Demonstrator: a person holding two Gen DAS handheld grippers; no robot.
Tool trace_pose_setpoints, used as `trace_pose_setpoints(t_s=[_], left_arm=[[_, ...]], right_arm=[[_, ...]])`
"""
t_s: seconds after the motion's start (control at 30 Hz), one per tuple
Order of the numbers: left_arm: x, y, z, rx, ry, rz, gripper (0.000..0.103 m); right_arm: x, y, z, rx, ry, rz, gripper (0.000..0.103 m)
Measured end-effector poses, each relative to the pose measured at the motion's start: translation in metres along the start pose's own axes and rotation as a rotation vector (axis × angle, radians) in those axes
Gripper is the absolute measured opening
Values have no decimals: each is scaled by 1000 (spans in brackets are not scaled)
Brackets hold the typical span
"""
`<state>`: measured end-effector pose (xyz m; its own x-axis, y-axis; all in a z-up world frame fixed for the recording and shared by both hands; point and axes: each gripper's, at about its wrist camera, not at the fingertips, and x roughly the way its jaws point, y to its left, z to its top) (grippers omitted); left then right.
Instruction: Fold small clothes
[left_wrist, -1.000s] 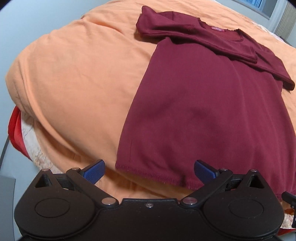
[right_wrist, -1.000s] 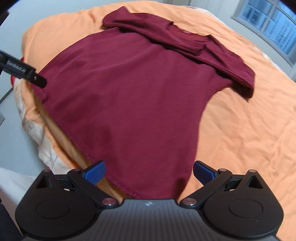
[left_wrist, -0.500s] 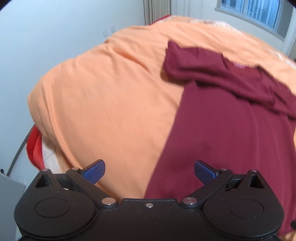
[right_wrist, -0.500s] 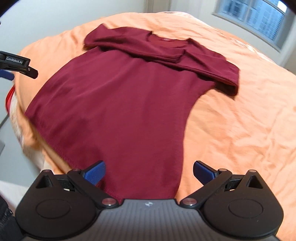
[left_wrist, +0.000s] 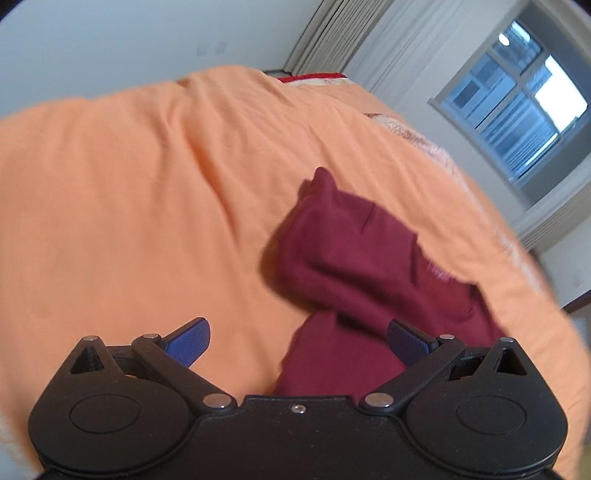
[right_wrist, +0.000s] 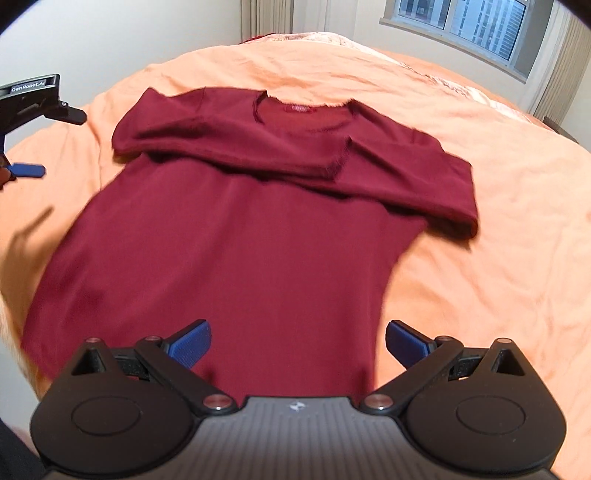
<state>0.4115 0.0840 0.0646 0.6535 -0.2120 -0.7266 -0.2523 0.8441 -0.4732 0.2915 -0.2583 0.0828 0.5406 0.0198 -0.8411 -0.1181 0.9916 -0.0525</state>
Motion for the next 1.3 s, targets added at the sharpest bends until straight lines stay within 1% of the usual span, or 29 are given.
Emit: trace_pose_setpoints(t_s=[0.07, 0.17, 0.2, 0.23, 0.27, 0.33, 0.43, 0.47, 0.5, 0.53, 0.6, 0.7, 0.77, 0.83, 0.87, 0.9, 0.93, 0.97, 1.0, 1.03, 1.07, 1.1, 1.17, 1.3], left_arm=[[18, 9, 12, -62, 19, -71, 101], [44, 22, 26, -137, 37, -172, 94], [50, 25, 29, -143, 44, -198, 90], [58, 26, 31, -139, 56, -220, 86], [65, 27, 34, -124, 73, -238, 85], [77, 26, 36, -78, 103, -263, 80], [89, 26, 37, 13, 141, -277, 76], [92, 27, 37, 34, 154, -284, 76], [94, 29, 36, 44, 168, -291, 76], [97, 31, 36, 45, 181, -303, 76], [100, 36, 35, 31, 204, -330, 76], [104, 41, 34, 3, 220, -335, 76], [105, 43, 35, -3, 221, -328, 76], [107, 45, 36, -9, 219, -329, 76], [108, 46, 37, -9, 218, -327, 76], [108, 47, 38, -7, 216, -323, 76], [109, 48, 39, -3, 214, -319, 76], [107, 50, 40, -1, 212, -315, 76], [107, 52, 41, -2, 210, -310, 76], [106, 53, 42, -4, 208, -304, 76], [105, 54, 43, -3, 205, -297, 76], [105, 56, 44, -1, 201, -291, 76], [102, 56, 46, 6, 191, -289, 76], [102, 55, 51, 12, 182, -315, 76]], right_arm=[[11, 10, 21, 5, -1, 2, 103], [26, 24, 57, 9, -20, 18, 101], [31, 29, 70, 11, -29, 38, 97], [36, 32, 83, 10, -39, 62, 94], [42, 35, 98, 4, -48, 83, 93], [55, 39, 128, -28, -71, 109, 85], [76, 44, 177, -83, -100, 116, 76], [83, 45, 193, -95, -108, 127, 75], [91, 46, 209, -102, -113, 144, 71], [98, 47, 226, -102, -115, 170, 66], [114, 53, 259, -87, -102, 253, 63], [139, 71, 300, -53, -47, 432, 62], [157, 92, 322, -56, 3, 544, 62], [174, 120, 337, -93, 53, 622, 62], [182, 136, 342, -126, 84, 640, 62], [190, 151, 346, -164, 112, 642, 62], [197, 165, 348, -205, 128, 626, 55], [204, 177, 349, -242, 139, 606, 47], [209, 186, 348, -270, 148, 593, 23], [214, 192, 348, -286, 156, 570, 8], [217, 195, 348, -293, 160, 547, 8], [218, 195, 347, -292, 157, 541, 6], [214, 190, 345, -263, 144, 542, 4], [202, 158, 344, -167, 98, 522, 4]])
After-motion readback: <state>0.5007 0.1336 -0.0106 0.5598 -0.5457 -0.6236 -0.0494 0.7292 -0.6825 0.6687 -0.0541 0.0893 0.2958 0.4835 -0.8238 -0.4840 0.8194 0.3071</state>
